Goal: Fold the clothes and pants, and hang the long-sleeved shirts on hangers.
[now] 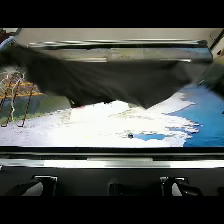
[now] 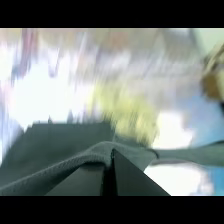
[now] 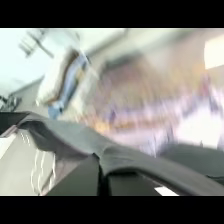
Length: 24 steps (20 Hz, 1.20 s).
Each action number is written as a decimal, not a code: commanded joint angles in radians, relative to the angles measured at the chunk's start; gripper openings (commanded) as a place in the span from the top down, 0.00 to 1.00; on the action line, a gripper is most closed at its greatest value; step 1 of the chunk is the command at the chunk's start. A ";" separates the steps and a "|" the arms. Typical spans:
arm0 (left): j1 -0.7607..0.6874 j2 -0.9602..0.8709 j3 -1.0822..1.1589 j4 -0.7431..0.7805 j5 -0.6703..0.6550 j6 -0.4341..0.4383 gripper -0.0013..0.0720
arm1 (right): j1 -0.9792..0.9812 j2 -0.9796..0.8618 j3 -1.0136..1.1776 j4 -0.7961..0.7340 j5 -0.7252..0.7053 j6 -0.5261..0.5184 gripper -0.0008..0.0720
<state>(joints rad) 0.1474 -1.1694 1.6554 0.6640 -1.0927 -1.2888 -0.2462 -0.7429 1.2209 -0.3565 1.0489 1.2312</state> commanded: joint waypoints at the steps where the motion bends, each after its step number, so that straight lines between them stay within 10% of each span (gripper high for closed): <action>1: 0.039 0.129 0.398 0.074 0.097 -0.079 0.96 | 0.000 0.003 0.438 -0.044 -0.026 0.091 0.95; 6: 0.066 0.325 0.431 0.416 0.177 -0.338 0.96 | 0.000 0.002 0.768 -0.309 -0.076 0.259 0.95; 11: 0.065 0.292 0.328 0.421 0.079 -0.321 0.96 | 0.000 -0.111 0.768 -0.403 0.043 0.367 0.95; 18: -0.027 -0.177 0.278 0.418 -0.061 -0.170 0.96 | 0.011 -0.546 0.623 -0.414 0.377 0.373 0.95; 24: -0.139 -0.655 0.279 0.432 0.138 -0.195 0.96 | 0.185 -0.940 0.479 -0.617 0.127 0.329 0.95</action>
<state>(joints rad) 0.0513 -1.6249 1.9347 1.1046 -1.0370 -1.4586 -0.1329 -1.5051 1.7435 -0.8913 1.2854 1.5707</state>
